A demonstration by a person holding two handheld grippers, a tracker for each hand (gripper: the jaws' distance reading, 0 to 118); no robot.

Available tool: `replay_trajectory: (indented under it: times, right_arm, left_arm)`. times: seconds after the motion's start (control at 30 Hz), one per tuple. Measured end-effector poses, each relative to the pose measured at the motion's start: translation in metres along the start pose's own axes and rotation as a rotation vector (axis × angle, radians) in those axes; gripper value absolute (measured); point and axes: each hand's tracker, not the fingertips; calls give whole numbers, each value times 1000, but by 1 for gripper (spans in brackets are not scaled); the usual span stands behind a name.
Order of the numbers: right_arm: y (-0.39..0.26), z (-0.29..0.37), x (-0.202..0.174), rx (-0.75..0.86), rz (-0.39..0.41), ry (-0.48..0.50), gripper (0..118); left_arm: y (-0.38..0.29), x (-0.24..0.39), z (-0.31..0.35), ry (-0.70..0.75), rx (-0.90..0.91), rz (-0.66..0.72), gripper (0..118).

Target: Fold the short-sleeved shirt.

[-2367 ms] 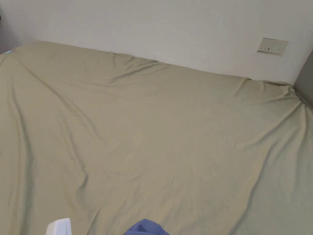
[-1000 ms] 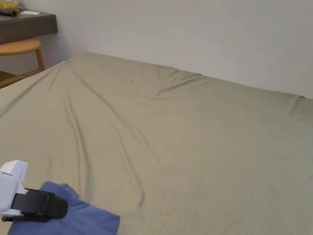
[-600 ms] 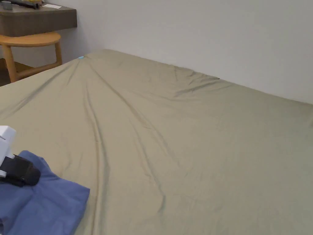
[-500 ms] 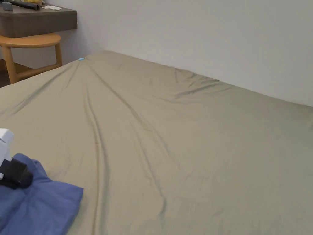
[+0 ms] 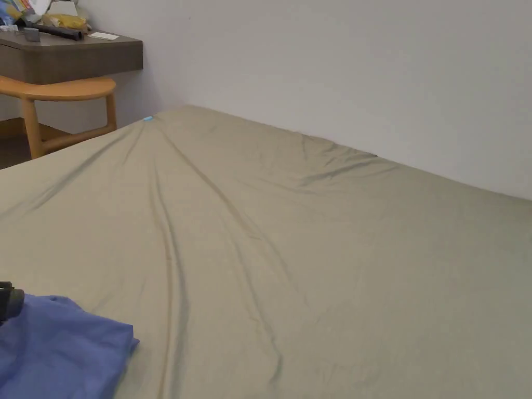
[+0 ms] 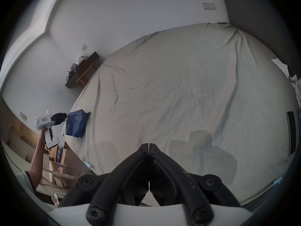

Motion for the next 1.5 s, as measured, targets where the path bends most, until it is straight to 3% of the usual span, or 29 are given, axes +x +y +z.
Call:
replay_trajectory:
  times: [0.07,0.13,0.2,0.23,0.3,0.47,0.57,0.7,0.87,1.0,1.07,1.17,1.33,1.37,1.4,1.43,1.47,1.5]
  right_arm:
    - [-2,4,4,31,-2,17,1]
    - [-6,11,8,63,0,33,1]
    - [-11,21,17,78,-6,57,1]
    - [-13,24,18,80,-3,65,1]
    - [-21,36,24,92,10,69,1]
    - [-44,66,44,222,16,13,1]
    - [-61,81,52,377,95,-162,1]
    - [-86,94,67,656,278,-397,1]
    - [-117,107,92,913,334,-600,1]
    - [-135,112,108,940,288,-620,1]
    - [-140,112,114,916,230,-584,1]
    - [-139,116,108,971,242,-590,1]
    - [-136,108,112,911,257,-577,5]
    - [-135,108,113,907,260,-574,20]
    - [-135,107,113,895,267,-560,42]
    - [-134,107,113,883,272,-558,71]
    - [-133,106,113,872,278,-563,109]
    - [-131,104,113,864,278,-572,118]
  left_arm:
    - [-8,16,44,22,125,-8,44]
    - [-22,37,83,-26,216,-72,25]
    - [-29,56,98,-13,243,-122,17]
    - [-30,61,98,18,241,-129,0]
    - [-31,75,100,124,171,-93,0]
    - [-85,156,156,-76,347,-123,0]
    - [-124,203,176,-181,409,4,0]
    - [-173,254,179,-145,495,26,0]
    - [-218,297,183,-179,521,-73,0]
    - [-241,312,184,-223,504,-110,0]
    - [-246,315,185,-201,505,-169,0]
    - [-241,312,188,-217,529,-155,0]
    - [-244,309,184,-207,507,-160,0]
    - [-245,309,184,-214,505,-168,5]
    - [-246,313,184,-215,503,-178,19]
    - [-247,314,185,-215,507,-189,43]
    - [-247,315,186,-215,511,-199,84]
    - [-247,316,186,-214,510,-200,111]
